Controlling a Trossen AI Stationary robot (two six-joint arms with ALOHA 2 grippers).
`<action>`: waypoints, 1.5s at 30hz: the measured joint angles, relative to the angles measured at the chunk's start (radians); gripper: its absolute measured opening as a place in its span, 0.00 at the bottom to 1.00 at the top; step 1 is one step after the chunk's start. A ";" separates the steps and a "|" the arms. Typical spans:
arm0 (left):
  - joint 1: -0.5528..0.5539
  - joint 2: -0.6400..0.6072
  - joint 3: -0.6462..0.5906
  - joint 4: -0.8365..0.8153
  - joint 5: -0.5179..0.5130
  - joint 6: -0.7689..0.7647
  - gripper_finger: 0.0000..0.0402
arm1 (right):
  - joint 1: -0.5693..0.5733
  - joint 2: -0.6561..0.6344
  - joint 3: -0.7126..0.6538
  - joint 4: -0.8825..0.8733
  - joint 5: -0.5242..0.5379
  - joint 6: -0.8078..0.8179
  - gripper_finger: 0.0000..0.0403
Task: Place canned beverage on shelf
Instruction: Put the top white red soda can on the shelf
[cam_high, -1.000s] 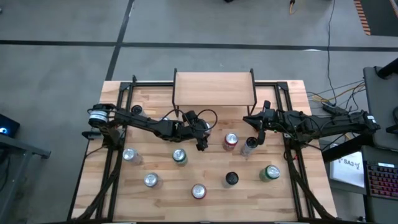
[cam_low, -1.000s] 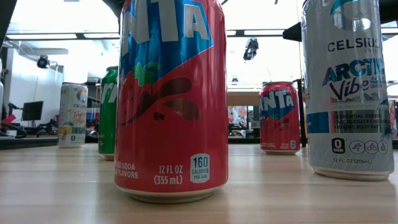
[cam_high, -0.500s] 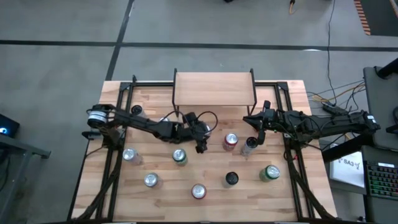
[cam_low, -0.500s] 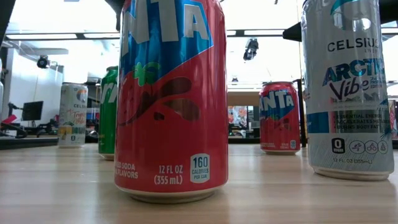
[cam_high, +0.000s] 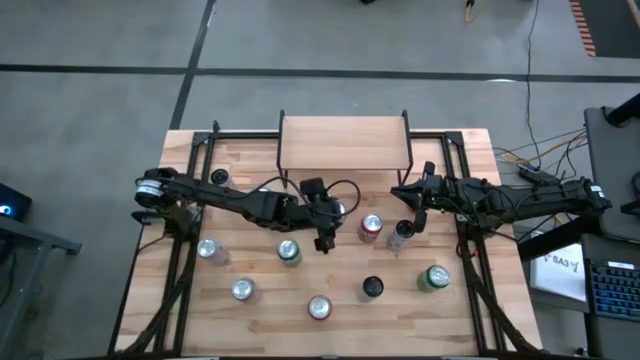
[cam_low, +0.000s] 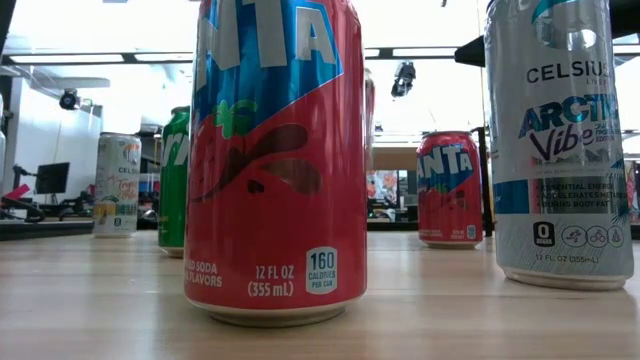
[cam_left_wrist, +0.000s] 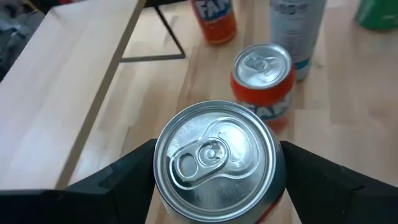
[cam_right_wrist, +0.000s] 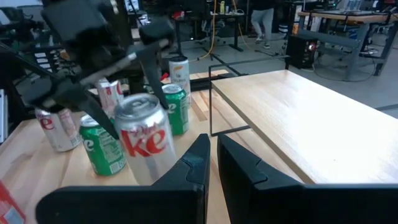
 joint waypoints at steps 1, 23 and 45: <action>-0.001 0.000 0.016 -0.003 0.013 0.012 0.71 | 0.000 0.000 0.000 0.000 0.000 0.000 0.06; 0.271 -0.016 0.356 -0.179 0.542 0.610 0.71 | 0.000 0.000 0.000 0.000 0.000 0.000 0.06; 0.567 0.060 0.370 -0.105 0.782 0.666 0.71 | 0.000 0.060 0.000 0.006 0.000 0.002 0.06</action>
